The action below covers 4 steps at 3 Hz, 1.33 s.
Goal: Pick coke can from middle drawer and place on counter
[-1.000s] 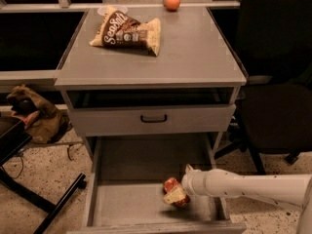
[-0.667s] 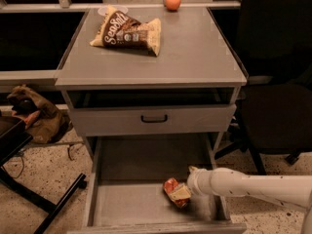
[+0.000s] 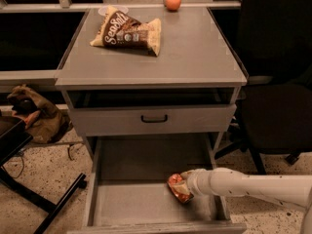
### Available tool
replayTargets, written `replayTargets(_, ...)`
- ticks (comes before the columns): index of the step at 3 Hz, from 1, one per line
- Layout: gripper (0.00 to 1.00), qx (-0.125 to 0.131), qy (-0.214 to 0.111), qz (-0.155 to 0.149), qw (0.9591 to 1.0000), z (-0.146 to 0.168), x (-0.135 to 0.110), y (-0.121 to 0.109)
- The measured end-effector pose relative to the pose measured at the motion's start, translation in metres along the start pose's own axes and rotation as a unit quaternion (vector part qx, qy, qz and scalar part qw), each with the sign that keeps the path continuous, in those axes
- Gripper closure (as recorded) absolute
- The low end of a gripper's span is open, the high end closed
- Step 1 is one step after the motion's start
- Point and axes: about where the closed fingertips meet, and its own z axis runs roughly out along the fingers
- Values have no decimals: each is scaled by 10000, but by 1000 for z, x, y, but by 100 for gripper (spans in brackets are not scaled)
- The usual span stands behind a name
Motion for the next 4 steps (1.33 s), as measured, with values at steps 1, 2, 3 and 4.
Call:
replayTargets(1,88,0,0,0,10000,0,0,0)
replayTargets(2,86,0,0,0,10000,0,0,0)
replayTargets(3,62,-1,0,0,10000,0,0,0)
replayTargets(4,39,-1,0,0,10000,0,0,0)
